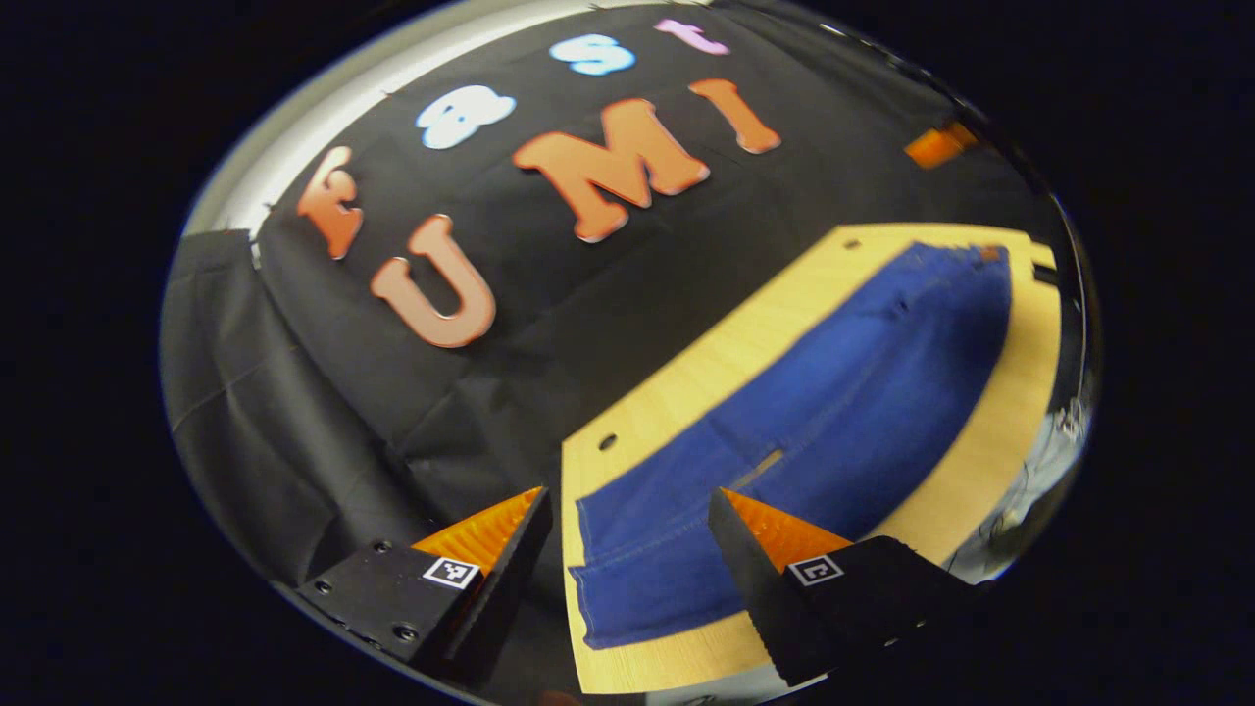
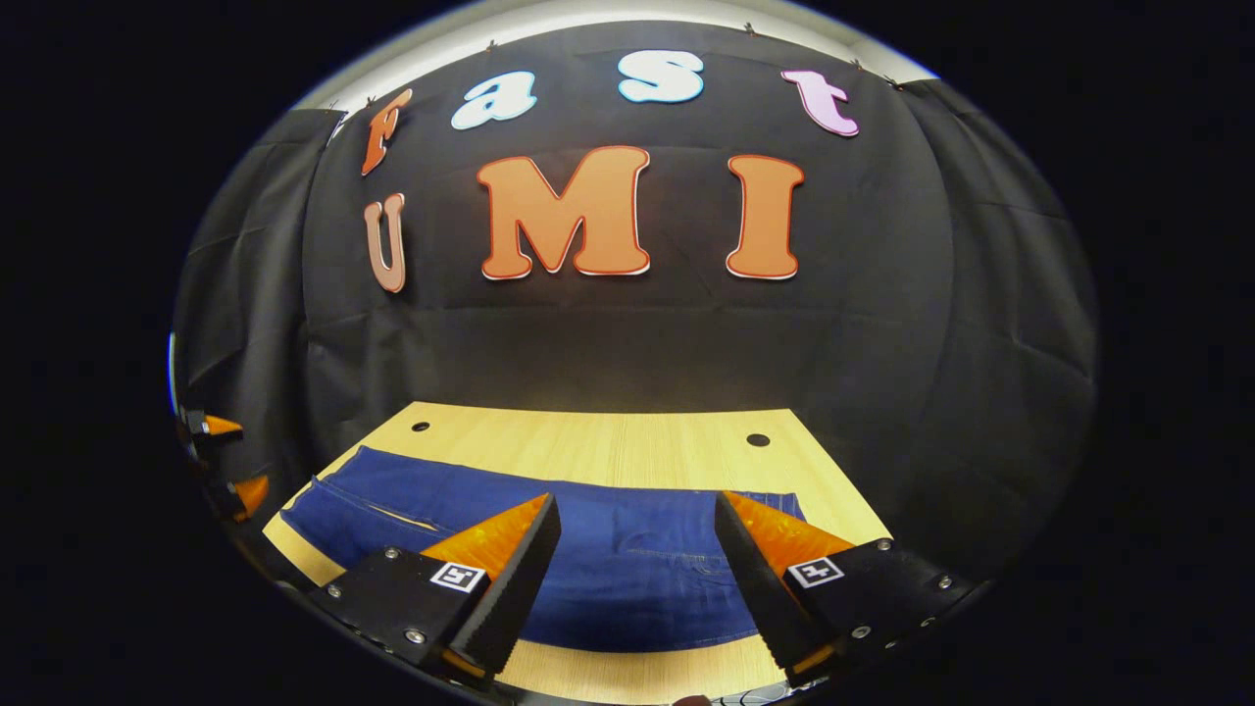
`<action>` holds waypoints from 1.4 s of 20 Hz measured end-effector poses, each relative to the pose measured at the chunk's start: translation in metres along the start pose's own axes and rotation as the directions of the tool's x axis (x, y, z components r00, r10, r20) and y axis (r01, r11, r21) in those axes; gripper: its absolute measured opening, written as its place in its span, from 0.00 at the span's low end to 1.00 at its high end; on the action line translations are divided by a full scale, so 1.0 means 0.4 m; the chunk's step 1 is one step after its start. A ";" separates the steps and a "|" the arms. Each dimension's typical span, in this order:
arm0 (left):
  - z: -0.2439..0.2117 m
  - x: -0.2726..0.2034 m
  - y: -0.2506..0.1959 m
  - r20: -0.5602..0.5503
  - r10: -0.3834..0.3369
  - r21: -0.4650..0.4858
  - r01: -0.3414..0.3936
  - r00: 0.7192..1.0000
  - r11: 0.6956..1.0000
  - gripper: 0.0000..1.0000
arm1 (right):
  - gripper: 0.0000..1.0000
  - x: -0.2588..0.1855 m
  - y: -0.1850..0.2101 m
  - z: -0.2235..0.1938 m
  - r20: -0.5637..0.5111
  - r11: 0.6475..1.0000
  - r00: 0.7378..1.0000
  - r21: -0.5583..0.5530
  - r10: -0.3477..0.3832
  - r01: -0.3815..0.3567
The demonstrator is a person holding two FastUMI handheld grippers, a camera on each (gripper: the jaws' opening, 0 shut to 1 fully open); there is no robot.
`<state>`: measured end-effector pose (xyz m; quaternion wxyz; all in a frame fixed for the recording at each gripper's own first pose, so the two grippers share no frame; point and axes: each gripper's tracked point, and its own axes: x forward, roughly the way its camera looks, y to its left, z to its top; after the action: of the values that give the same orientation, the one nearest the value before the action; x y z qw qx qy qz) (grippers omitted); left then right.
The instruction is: Grasp the waist and the cuffs of the jeans and fold them to make the two legs overlap; first hold the waist and fold one-third of the jeans toward the cuffs, then hold the cuffs and fold the remaining one-third in the same direction to finish folding.
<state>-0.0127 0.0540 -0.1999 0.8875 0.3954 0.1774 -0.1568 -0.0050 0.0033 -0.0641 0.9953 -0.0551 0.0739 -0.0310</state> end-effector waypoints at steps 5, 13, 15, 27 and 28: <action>-0.229 0.057 -0.139 -0.157 -0.116 0.390 0.170 0.981 0.905 0.98 | 0.96 0.011 -0.039 -0.069 -0.085 1.000 0.996 0.013 -0.027 0.029; -0.404 0.153 -0.157 -0.326 -0.176 0.609 0.349 0.929 0.712 0.98 | 0.96 0.006 -0.062 -0.107 -0.131 0.999 0.990 -0.024 -0.043 0.040; -0.428 0.183 -0.166 -0.355 -0.203 0.611 0.391 0.913 0.688 0.98 | 0.96 0.003 -0.067 -0.111 -0.142 0.998 0.989 -0.040 -0.048 0.043; -0.394 0.395 -0.138 -0.335 -0.192 0.643 0.372 0.923 0.670 0.90 | 0.96 0.039 -0.087 -0.095 -0.158 0.997 0.984 0.002 -0.082 0.083; -0.396 0.425 -0.138 -0.335 -0.201 0.638 0.378 0.921 0.670 0.87 | 0.96 0.042 -0.086 -0.096 -0.159 0.996 0.984 -0.005 -0.086 0.086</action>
<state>0.0847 0.1151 -0.4089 0.6104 0.6798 0.2708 -0.3032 0.0039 -0.0358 -0.1003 0.9840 -0.0544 0.1505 -0.0785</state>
